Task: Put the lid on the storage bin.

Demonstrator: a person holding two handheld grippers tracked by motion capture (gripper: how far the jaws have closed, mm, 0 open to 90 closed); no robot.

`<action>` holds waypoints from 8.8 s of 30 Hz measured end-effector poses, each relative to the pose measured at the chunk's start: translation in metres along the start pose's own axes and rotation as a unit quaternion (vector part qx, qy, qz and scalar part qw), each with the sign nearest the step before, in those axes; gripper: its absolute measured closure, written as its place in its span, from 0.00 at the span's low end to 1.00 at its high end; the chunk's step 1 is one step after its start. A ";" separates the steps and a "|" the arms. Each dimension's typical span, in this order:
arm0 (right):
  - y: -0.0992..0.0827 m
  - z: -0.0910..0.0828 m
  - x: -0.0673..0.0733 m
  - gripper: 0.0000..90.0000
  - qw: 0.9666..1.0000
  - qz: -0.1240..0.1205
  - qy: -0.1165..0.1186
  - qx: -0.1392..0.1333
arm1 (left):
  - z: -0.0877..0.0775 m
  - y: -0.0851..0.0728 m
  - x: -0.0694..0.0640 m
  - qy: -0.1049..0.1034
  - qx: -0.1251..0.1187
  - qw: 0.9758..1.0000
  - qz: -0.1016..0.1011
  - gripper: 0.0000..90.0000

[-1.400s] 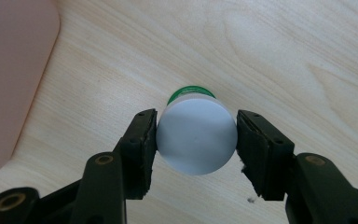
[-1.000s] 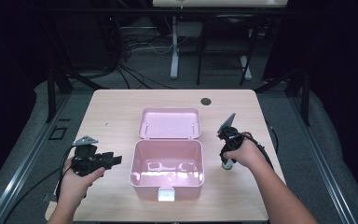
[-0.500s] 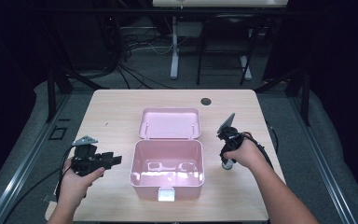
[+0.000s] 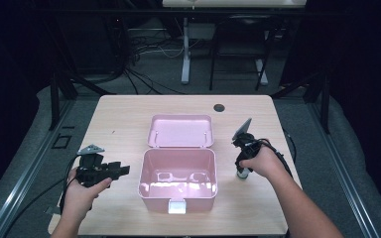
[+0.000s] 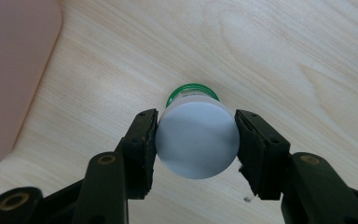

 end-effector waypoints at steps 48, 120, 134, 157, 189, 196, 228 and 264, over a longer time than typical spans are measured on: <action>0.012 -0.082 0.076 0.56 0.994 -0.110 -0.014 0.011 | -0.001 0.000 0.002 0.001 -0.002 1.000 -0.003 0.58; 0.038 -0.070 0.171 0.56 0.925 -0.371 -0.003 0.084 | 0.001 0.000 0.005 0.000 -0.001 1.000 -0.008 0.57; 0.035 -0.057 0.171 0.56 0.901 -0.419 0.004 0.110 | 0.002 -0.001 0.006 0.000 0.001 1.000 -0.010 0.57; 0.032 -0.028 0.165 0.56 0.894 -0.431 0.002 0.125 | 0.003 -0.002 0.007 0.001 0.003 1.000 -0.009 0.57; 0.031 -0.002 0.156 0.56 0.893 -0.428 0.000 0.141 | 0.006 -0.004 0.008 0.001 0.008 1.000 -0.011 0.57; 0.032 0.001 0.154 0.56 0.894 -0.427 0.001 0.139 | 0.006 -0.004 0.008 0.002 0.008 1.000 -0.011 0.57; 0.031 0.025 0.149 0.56 0.888 -0.432 -0.004 0.158 | 0.008 -0.005 0.010 0.001 0.009 1.000 -0.012 0.57; 0.032 0.038 0.145 0.56 0.883 -0.432 -0.029 0.181 | 0.008 -0.005 0.010 0.002 0.011 1.000 -0.014 0.57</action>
Point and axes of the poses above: each handheld gripper's, and its own axes: z roughly forward along the jaws, y roughly out of its top, x roughly to its left, the point moved 8 cm from there along z, roughly forward along the jaws, and after that the axes turned 15 degrees about y, right-handed, at the moved point
